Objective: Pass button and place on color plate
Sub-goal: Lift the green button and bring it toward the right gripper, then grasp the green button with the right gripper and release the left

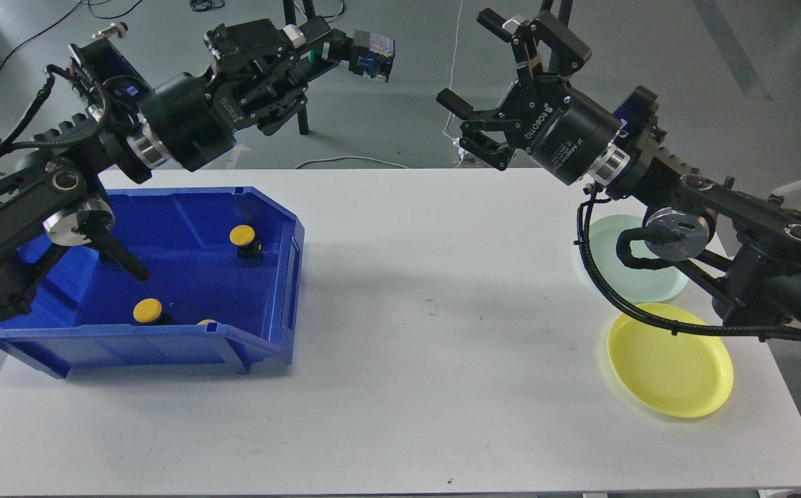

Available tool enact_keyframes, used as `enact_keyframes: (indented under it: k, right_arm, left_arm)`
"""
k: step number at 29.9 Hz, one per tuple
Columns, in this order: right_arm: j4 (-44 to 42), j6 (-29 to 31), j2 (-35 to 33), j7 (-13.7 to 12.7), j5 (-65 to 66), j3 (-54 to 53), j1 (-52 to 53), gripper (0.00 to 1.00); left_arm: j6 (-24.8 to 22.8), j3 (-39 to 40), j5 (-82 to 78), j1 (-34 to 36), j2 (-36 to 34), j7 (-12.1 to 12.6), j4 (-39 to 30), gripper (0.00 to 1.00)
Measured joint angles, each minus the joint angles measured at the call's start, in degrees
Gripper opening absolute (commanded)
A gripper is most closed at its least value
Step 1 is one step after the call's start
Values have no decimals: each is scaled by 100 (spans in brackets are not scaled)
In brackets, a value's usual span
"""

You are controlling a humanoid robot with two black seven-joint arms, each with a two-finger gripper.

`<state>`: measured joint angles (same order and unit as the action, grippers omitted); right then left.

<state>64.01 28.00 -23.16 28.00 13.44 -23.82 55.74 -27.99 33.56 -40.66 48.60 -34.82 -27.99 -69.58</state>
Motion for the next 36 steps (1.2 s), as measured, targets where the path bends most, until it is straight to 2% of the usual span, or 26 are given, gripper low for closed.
enact_keyframes:
  k: [9, 14, 19, 22, 30, 36]
  right_arm:
    - [-198, -73, 603, 0, -4, 513, 315, 94]
    - [-224, -126, 660, 0, -38, 553, 327, 82]
    - [-223, -138, 640, 0, -50, 482, 306, 75]
    - [-196, -194, 624, 0, -52, 468, 292, 67]
    - [-155, -277, 612, 0, -37, 465, 272, 29]
    - [-151, -278, 615, -6, -22, 411, 267, 16]
  left_arm:
    - [0, -20, 6, -21, 282, 0, 10, 18]
    - [0, -29, -9, -32, 315, 0, 29, 18]
    - [-1, -33, -10, -35, 314, 0, 32, 18]
    - [-1, -34, -10, -36, 311, -1, 47, 19]
    - [-1, -34, -5, -75, 309, -1, 144, 19]
    - [-1, -25, 2, -166, 318, -12, 150, 19]
